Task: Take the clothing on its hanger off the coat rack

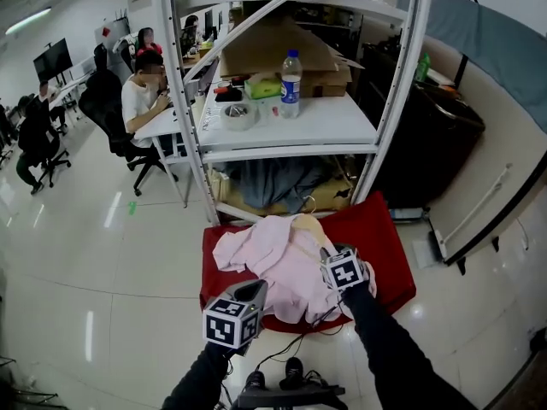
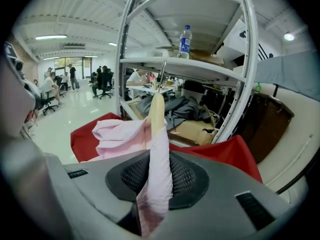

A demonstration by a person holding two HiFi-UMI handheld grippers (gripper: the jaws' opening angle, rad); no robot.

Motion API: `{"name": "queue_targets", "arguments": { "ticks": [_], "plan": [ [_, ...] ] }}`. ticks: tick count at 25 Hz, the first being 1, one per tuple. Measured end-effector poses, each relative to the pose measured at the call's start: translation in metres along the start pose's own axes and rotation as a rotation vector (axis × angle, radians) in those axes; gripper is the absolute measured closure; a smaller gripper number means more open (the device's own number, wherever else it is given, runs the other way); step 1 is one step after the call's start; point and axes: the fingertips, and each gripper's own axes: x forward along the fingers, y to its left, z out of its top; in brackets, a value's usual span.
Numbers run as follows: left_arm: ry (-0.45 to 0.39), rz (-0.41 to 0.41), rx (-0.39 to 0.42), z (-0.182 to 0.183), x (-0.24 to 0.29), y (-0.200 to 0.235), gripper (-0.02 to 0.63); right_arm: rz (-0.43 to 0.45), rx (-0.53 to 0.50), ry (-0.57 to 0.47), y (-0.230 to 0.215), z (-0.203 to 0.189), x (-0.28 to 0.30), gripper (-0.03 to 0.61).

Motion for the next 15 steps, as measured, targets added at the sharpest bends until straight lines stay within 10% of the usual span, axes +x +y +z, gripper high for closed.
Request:
{"name": "queue_targets", "arguments": {
  "ticks": [15],
  "plan": [
    [0.012,-0.056,0.018,0.011,0.026,-0.002,0.618,-0.212,0.074,-0.052,-0.052,0.003,-0.039,0.546]
  ]
}}
